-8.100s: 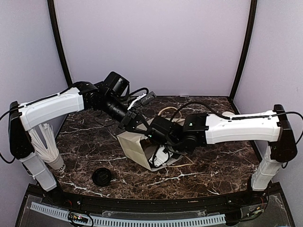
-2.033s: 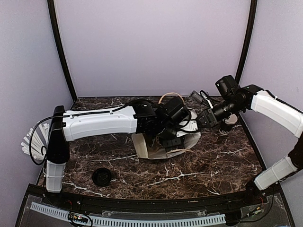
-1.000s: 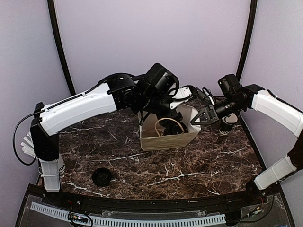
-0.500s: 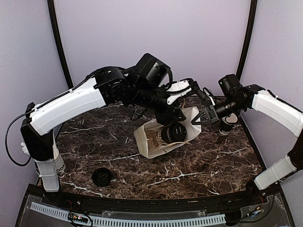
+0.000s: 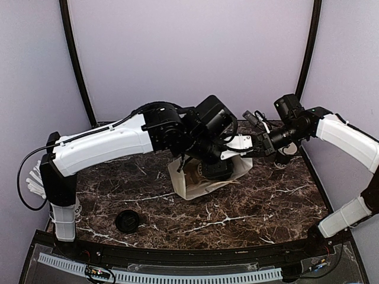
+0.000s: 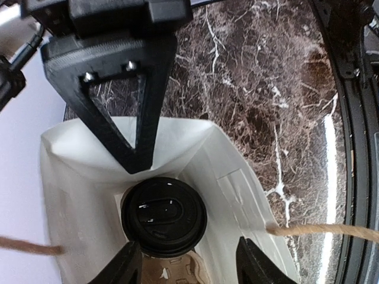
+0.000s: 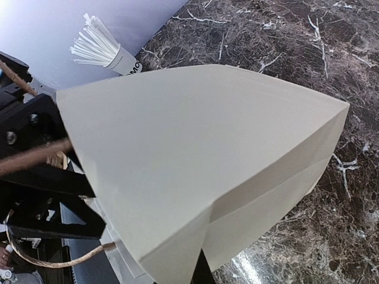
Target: Pack the takeout coffee
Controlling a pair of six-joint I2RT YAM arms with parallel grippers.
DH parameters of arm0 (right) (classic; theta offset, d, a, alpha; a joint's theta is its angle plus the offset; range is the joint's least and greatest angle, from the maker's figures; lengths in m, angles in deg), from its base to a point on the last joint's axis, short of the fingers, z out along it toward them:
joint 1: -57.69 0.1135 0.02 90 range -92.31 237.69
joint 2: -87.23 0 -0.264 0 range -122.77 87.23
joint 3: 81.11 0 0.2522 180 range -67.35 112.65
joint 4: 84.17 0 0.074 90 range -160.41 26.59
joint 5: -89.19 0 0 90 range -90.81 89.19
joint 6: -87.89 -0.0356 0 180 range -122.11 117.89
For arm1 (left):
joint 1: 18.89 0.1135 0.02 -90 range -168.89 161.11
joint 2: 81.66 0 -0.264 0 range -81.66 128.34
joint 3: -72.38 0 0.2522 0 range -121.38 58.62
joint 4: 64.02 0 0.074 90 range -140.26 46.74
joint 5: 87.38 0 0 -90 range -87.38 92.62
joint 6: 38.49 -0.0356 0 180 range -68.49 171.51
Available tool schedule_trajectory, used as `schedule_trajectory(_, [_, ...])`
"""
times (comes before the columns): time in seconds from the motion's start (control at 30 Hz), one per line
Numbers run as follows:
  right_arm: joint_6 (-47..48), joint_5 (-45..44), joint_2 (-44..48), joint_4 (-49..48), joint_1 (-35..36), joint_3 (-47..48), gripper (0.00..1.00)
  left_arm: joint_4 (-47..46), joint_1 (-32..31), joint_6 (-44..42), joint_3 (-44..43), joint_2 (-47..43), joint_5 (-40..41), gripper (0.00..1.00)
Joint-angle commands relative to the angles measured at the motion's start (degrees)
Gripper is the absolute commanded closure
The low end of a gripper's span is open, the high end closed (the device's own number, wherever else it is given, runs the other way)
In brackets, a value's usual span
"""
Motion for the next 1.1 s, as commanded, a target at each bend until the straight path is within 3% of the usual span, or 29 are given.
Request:
schedule_trajectory(0.0, [1.2,1.9,1.9,-0.5,-0.3,-0.9,1.00,3.5,0.5,-4.1,2.4,2.6,3.6,0.41])
schedule_trajectory(0.2, [2.8,2.6,2.5,0.6,-0.3,-1.3,1.00,-1.5,0.5,-6.3,7.6,3.8,12.2,0.11])
schedule_trajectory(0.33, [3.4,3.8,2.7,1.1,-0.2,-1.5,1.00,-7.1,0.8,-8.7,11.1,4.2,14.7,0.02])
schedule_trajectory(0.57, [4.3,4.8,2.8,2.1,-0.1,-1.7,1.00,-16.3,1.4,-9.5,11.9,8.1,15.9,0.01])
schedule_trajectory(0.8, [4.3,5.9,2.5,2.4,-0.1,-1.4,1.00,-18.6,2.7,-5.5,5.3,15.3,27.2,0.01])
schedule_trajectory(1.07, [3.7,8.2,1.2,2.7,0.1,-0.5,1.00,-28.4,3.8,-7.1,6.8,14.9,26.0,0.01])
